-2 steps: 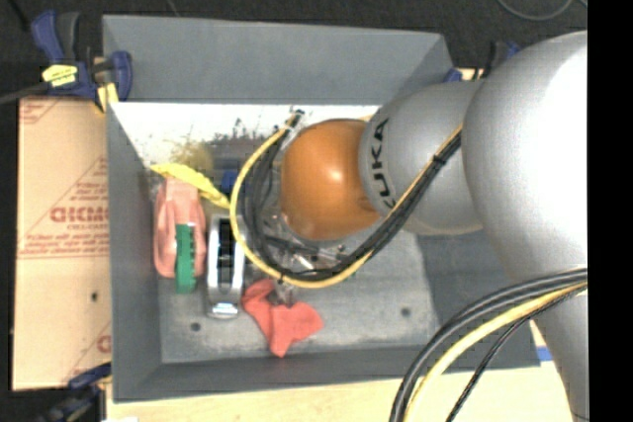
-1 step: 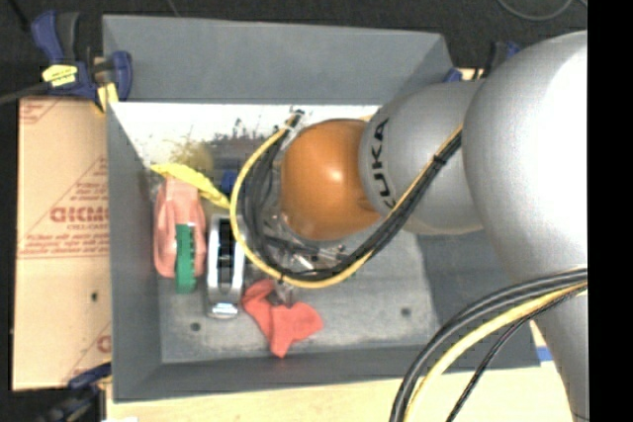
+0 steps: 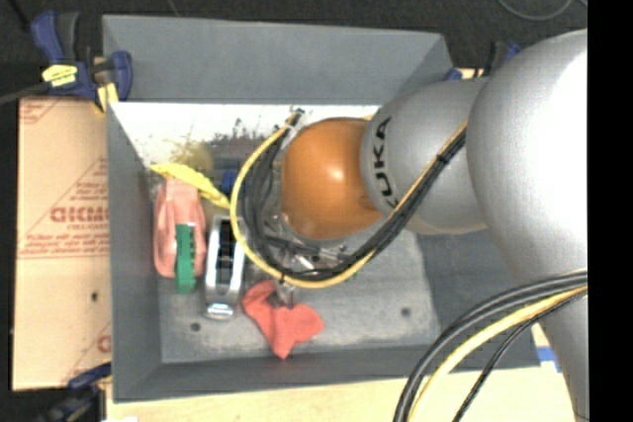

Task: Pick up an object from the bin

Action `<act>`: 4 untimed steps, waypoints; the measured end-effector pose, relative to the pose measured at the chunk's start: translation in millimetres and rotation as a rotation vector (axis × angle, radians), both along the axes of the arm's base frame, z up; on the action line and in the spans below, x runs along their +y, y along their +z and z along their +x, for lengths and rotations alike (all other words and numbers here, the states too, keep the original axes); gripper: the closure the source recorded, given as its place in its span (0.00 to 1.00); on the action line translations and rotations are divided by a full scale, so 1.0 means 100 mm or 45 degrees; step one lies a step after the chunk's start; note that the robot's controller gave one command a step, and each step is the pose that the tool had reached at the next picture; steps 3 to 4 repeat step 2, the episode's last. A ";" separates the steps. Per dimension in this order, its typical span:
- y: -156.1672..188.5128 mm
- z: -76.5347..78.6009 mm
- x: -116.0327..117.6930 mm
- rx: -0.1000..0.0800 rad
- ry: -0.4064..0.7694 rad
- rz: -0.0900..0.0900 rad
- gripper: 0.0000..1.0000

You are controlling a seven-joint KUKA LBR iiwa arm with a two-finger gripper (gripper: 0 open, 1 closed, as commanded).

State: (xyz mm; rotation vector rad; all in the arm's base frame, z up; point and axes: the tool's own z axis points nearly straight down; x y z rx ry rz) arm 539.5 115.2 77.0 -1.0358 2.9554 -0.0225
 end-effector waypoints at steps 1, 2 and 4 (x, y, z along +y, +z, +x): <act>-0.06 0.55 -0.35 -0.016 -0.148 0.007 1.00; -0.06 0.55 -0.35 -0.016 -0.148 0.007 1.00; -0.06 0.55 -0.35 -0.016 -0.148 0.007 1.00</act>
Offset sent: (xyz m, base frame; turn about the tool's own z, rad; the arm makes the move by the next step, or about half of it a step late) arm 0.0000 0.0000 0.0000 0.0000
